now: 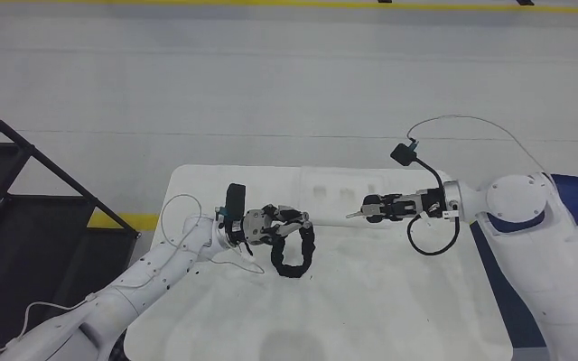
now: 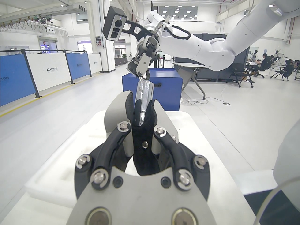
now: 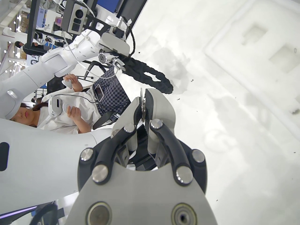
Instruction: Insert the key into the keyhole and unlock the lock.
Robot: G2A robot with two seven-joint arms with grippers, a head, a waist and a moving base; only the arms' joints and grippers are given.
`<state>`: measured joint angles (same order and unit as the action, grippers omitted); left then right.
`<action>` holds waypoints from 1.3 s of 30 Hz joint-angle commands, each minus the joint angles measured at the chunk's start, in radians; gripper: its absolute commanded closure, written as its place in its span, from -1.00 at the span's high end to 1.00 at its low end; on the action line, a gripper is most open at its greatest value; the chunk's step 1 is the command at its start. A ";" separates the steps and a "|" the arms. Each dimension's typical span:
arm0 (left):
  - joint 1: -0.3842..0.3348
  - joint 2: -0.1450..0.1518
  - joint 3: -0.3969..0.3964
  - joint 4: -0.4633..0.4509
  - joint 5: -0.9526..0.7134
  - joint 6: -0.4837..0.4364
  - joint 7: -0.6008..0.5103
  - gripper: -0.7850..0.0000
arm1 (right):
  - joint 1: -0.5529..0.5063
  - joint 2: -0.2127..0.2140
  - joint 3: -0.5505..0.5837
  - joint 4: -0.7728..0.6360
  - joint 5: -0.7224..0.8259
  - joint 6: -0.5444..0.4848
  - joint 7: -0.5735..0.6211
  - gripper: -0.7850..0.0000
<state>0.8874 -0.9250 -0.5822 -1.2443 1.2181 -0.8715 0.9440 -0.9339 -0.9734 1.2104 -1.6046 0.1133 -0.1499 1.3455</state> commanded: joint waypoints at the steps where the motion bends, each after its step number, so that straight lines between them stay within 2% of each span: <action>1: 0.015 -0.004 -0.013 -0.007 -0.026 0.059 -0.018 -1.00 | 0.002 0.000 -0.001 -0.001 0.012 0.010 0.001 -1.00; 2: 0.024 -0.008 -0.020 -0.012 -0.031 0.116 -0.021 -1.00 | 0.002 0.001 -0.001 -0.009 0.014 0.017 0.002 -1.00; 7: 0.045 -0.031 -0.011 -0.049 0.046 0.250 0.004 -1.00 | -0.010 0.012 0.022 -0.115 -0.042 0.086 -0.016 -1.00; 11: 0.034 -0.059 0.013 -0.031 0.127 0.303 0.089 -1.00 | -0.045 0.027 0.029 -0.278 -0.250 0.189 -0.041 -1.00; 14: 0.024 -0.084 0.036 -0.014 0.167 0.338 0.154 -1.00 | -0.070 0.034 0.039 -0.380 -0.326 0.252 -0.057 -1.00; 18: 0.007 -0.117 0.062 0.015 0.199 0.365 0.220 -1.00 | -0.099 0.043 0.069 -0.477 -0.357 0.290 -0.044 -1.00; 24: -0.020 -0.162 0.088 0.077 0.238 0.416 0.258 -1.00 | -0.128 0.056 0.105 -0.555 -0.391 0.303 -0.003 -1.00; 29: -0.035 -0.202 0.102 0.147 0.229 0.442 0.305 -1.00 | -0.141 0.062 0.117 -0.578 -0.409 0.317 0.005 -1.00; 39: -0.048 -0.270 0.131 0.263 0.209 0.411 0.315 -1.00 | -0.141 0.063 0.118 -0.578 -0.409 0.317 0.003 -1.00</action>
<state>0.8385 -1.1900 -0.4501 -0.9910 1.4323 -0.4607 1.2580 -1.0753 -0.9107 1.3281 -2.1826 -0.2963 0.1675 1.3489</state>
